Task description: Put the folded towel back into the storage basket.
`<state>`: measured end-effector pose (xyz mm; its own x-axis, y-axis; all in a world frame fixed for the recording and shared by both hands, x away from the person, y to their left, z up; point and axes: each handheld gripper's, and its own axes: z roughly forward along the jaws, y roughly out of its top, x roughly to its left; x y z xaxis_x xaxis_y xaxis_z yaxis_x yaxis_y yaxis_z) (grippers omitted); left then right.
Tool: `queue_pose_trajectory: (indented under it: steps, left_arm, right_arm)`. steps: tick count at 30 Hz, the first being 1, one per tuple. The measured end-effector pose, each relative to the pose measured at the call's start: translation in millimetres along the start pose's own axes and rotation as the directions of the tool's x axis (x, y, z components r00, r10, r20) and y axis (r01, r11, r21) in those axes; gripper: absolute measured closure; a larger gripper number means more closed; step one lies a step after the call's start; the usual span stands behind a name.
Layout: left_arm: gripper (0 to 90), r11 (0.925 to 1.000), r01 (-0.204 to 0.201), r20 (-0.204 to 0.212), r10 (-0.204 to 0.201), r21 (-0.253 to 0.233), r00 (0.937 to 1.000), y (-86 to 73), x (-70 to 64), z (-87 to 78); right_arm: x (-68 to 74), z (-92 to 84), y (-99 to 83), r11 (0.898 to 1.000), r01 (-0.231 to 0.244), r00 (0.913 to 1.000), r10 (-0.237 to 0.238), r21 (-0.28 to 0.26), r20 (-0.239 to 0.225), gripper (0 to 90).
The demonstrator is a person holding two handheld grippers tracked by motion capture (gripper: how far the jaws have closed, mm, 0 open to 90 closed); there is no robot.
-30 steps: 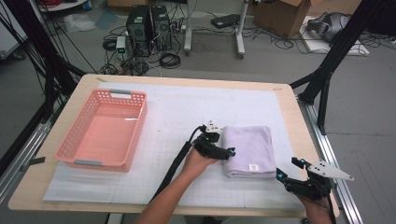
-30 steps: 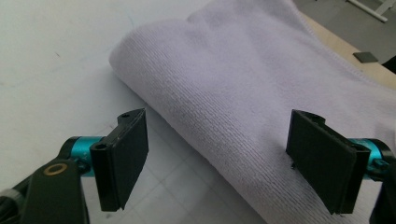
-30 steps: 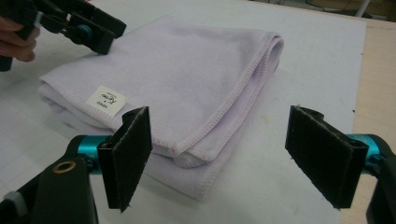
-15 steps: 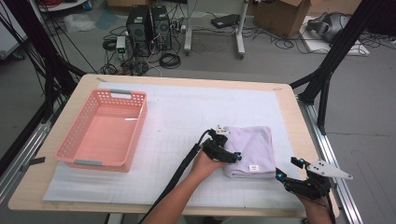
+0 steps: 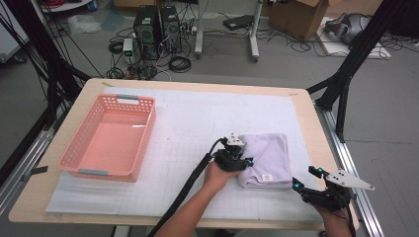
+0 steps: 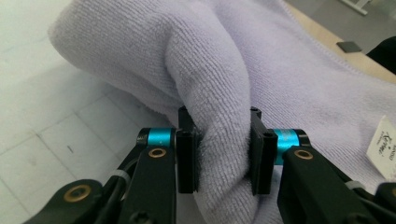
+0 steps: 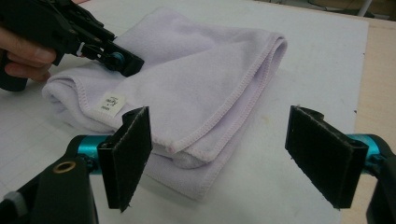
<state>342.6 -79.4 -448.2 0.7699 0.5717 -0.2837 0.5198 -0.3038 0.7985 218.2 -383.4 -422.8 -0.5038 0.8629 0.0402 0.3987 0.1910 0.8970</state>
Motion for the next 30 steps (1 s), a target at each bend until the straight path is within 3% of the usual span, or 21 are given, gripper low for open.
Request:
queue_pose_trajectory:
  steps: [5,11,17,23,30]
  left_arm:
    - [71.1,0.9969,0.014,0.045,-0.011,-0.078,0.9990,-2.8,3.2,-6.1]
    - [71.5,0.9895,-0.027,0.092,0.040,-0.142,0.9950,1.6,2.3,-18.1]
    - [72.2,0.9744,-0.077,0.106,0.101,-0.211,0.9892,4.8,2.7,-34.7]
    - [72.8,0.9546,-0.111,0.111,0.146,-0.277,0.9829,9.4,7.0,-58.7]
    - [72.8,0.9382,-0.133,0.092,0.171,-0.319,0.9810,15.3,17.4,-89.6]
  right_arm:
    - [-1.1,-0.5,-0.4,1.000,-0.003,1.0000,0.003,-0.001,0.002,21.9]
    - [-1.1,-0.9,-0.2,1.000,-0.003,1.0000,0.003,-0.001,0.002,21.9]
    - [-1.0,-1.0,-0.2,1.000,-0.004,1.0000,0.004,-0.004,0.002,21.9]
    - [-1.0,-0.8,0.0,1.000,-0.003,1.0000,0.003,-0.002,0.002,21.9]
    - [-0.5,-0.8,0.2,1.000,-0.008,1.0000,0.008,-0.004,0.001,21.9]
